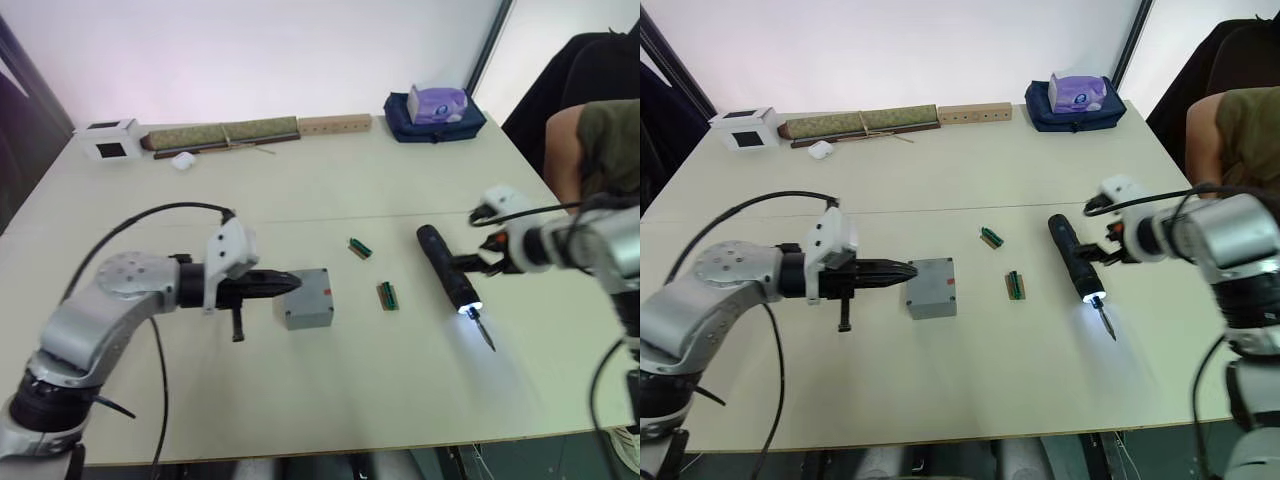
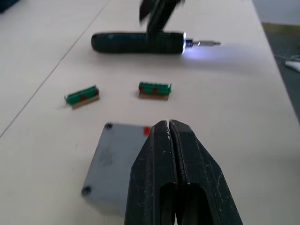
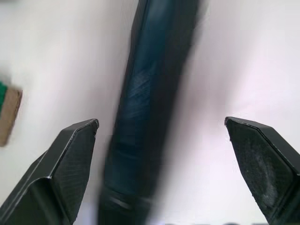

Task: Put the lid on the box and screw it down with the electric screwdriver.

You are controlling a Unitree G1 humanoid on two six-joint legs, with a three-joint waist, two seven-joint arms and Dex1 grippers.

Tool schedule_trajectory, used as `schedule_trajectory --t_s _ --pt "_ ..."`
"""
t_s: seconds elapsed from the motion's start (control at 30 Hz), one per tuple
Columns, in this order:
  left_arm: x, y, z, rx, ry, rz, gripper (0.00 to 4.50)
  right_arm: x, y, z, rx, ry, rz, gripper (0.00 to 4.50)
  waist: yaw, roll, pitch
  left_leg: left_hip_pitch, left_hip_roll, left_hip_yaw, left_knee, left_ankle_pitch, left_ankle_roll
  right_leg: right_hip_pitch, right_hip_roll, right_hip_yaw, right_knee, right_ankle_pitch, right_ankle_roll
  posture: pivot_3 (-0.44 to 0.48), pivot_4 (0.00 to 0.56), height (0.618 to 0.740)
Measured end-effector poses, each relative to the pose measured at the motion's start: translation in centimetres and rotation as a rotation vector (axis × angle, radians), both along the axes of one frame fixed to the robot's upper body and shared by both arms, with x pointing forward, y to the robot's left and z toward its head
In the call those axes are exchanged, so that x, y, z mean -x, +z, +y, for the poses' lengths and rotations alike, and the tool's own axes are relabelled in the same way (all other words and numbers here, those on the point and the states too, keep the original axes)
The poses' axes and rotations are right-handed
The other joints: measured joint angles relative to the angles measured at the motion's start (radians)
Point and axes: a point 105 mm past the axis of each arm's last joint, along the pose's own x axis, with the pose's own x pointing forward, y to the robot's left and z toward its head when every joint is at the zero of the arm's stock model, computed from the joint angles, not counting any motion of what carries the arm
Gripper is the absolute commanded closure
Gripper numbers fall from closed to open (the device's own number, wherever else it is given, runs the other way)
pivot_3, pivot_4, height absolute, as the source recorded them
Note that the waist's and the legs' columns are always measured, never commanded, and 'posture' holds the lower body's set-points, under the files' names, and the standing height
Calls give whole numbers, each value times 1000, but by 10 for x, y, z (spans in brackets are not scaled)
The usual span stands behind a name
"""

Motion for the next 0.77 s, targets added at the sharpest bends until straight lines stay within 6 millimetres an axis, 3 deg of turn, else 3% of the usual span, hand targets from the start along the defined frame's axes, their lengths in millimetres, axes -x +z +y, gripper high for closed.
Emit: schedule_trajectory --t_s 0.03,0.07,0.1,0.13,0.17,0.23,0.4,0.47,0.57,0.77 --pt "-1 1 6 -7 23 -3 4500 6 15 9 -30 96 -64 32 -4 0 0 1 1 0 0 -1 1 0 1 0 0 0 0 0 150 740" --pt "0 1 8 -9 27 -2 4500 7 18 11 -38 117 -72 32 -6 -1 0 1 1 0 -1 -1 1 0 2 0 0 0 0 0 150 740" --pt "-2 -3 16 -24 61 17 3987 16 29 24 -75 234 -107 0 -9 -1 0 3 1 -2 -1 -2 3 0 4 2 1 0 0 0 150 740" --pt "2 -5 22 -31 74 25 3726 32 28 29 -105 343 -98 0 -5 -2 2 1 1 -3 -1 -2 3 -1 4 2 1 0 -1 0 150 740" --pt "6 -15 44 -75 135 91 3368 52 23 26 -95 428 -58 0 -1 -1 3 2 1 -3 -1 -2 3 -1 3 2 2 0 -1 0 150 740" --pt "6 -17 70 -91 223 142 2613 64 24 20 -63 473 -61 0 1 -1 4 2 1 -1 -1 -2 3 -1 2 2 2 0 -1 0 150 740" --pt "19 -4 90 -103 236 182 549 91 29 26 -35 589 -84 0 2 -2 5 2 0 1 1 -2 3 1 -1 3 0 -2 -4 0 150 740" --pt "23 -1 96 -126 243 190 30 98 28 23 -29 596 -84 0 2 -4 5 3 0 1 1 -1 2 1 0 3 1 -2 -4 0 150 740" --pt "32 10 106 -134 249 207 30 104 26 15 -29 574 -70 0 1 -4 6 3 0 2 1 -1 2 1 0 3 1 -1 -3 0 150 740" --pt "42 31 117 -139 241 177 30 106 45 12 0 553 -124 0 -3 -3 6 4 1 2 1 -1 2 1 0 3 1 -2 -4 0 150 740"
